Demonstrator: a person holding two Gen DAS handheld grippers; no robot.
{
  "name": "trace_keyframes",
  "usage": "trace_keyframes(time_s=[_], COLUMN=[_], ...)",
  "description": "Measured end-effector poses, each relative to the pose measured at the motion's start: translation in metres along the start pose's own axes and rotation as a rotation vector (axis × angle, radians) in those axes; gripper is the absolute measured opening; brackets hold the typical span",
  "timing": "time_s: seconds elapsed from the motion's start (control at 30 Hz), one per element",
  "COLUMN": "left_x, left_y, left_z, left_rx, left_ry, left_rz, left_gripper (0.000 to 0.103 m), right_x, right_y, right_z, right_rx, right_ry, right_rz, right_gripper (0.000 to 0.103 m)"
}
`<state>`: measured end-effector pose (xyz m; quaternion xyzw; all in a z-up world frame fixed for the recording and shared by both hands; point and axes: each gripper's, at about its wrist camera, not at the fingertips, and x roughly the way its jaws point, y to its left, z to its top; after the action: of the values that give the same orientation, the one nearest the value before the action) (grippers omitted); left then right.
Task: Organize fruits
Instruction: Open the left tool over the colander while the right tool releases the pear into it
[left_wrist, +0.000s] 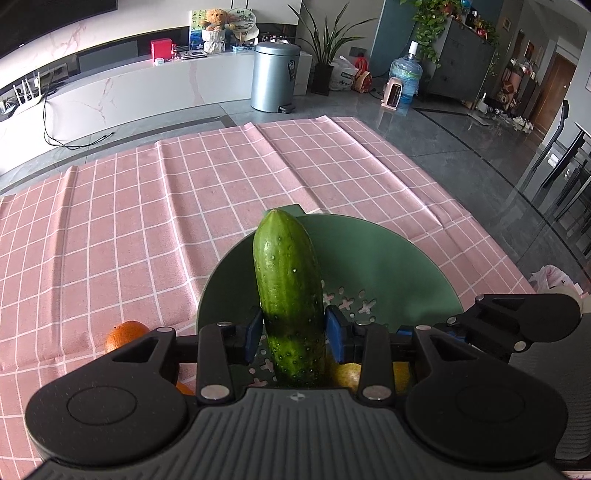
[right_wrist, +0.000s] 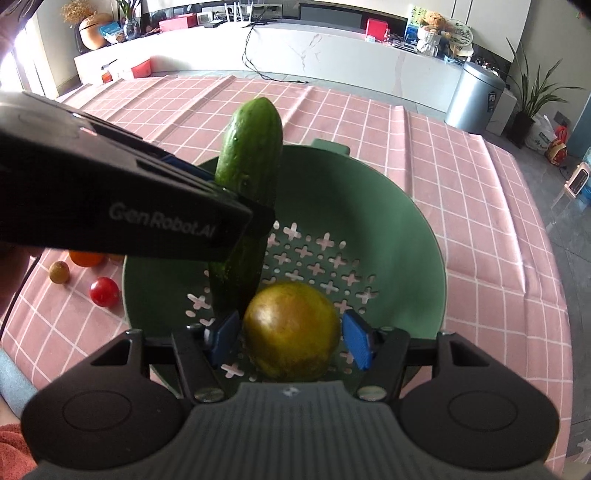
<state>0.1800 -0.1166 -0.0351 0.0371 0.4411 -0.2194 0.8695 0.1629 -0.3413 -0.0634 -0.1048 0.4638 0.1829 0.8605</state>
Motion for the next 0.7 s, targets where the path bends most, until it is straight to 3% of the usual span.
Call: trace_keyframes(time_s=[0.37,0.7], left_x=[-0.025,-0.090], left_y=[-0.001,0.007], left_z=[-0.009,-0.022], left_rx=[0.021,0.095], left_ry=[-0.019,-0.105], left_rz=[0.005,0.044], left_gripper=[0.045,0.054], right_x=[-0.016,-0.062], right_y=[0.011,0.044], right_z=[-0.006,-0.022], right_rx=[0.026,0.155], right_ry=[-0.031,-0.202], right_rz=[-0.053,-0.033], right_gripper=[0.060,0.069])
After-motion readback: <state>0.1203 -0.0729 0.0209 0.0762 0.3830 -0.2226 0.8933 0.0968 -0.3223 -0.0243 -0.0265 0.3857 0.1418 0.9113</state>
